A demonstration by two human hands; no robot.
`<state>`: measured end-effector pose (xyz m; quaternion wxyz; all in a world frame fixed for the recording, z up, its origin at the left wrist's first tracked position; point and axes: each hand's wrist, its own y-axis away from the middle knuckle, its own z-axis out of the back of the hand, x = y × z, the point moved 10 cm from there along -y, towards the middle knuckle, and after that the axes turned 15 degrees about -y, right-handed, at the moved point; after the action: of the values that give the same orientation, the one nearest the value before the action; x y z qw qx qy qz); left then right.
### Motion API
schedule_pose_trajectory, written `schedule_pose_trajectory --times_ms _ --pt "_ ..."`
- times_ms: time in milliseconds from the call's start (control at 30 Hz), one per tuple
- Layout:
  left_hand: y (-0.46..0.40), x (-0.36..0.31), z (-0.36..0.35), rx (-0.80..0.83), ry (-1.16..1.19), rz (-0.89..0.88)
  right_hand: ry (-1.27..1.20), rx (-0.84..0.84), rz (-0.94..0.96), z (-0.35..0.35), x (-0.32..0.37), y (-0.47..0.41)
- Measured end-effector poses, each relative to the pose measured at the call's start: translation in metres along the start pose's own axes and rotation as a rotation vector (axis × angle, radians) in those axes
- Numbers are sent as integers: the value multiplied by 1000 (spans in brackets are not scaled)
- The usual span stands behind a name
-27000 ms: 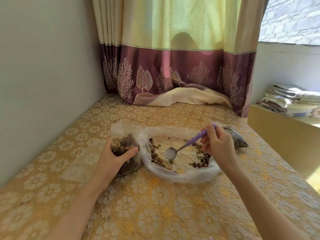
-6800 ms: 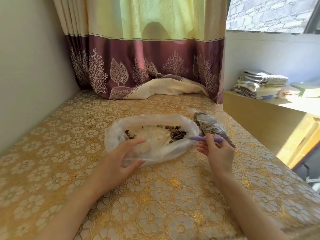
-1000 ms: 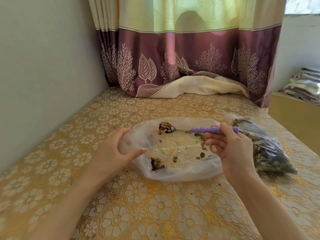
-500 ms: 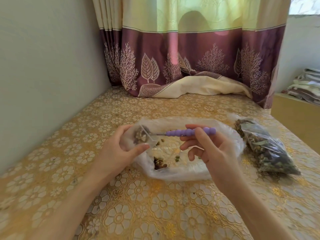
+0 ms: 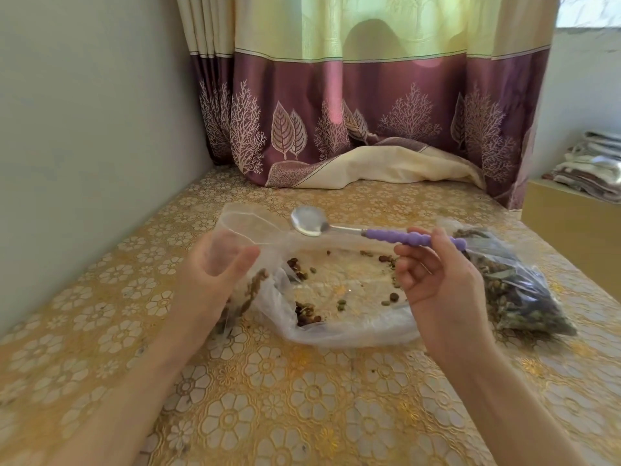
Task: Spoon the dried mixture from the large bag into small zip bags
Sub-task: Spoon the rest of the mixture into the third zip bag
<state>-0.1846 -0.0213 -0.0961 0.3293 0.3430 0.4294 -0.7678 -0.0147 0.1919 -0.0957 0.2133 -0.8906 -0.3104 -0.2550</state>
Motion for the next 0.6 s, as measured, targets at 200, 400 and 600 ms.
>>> schedule_pose_trajectory --times_ms 200,400,600 --pt "-3 6 16 -104 148 6 312 -145 167 22 19 -2" --pt "-7 16 24 -161 273 66 508 -17 253 10 26 -1" --pt "-6 15 21 -147 282 90 543 -3 203 7 10 1"
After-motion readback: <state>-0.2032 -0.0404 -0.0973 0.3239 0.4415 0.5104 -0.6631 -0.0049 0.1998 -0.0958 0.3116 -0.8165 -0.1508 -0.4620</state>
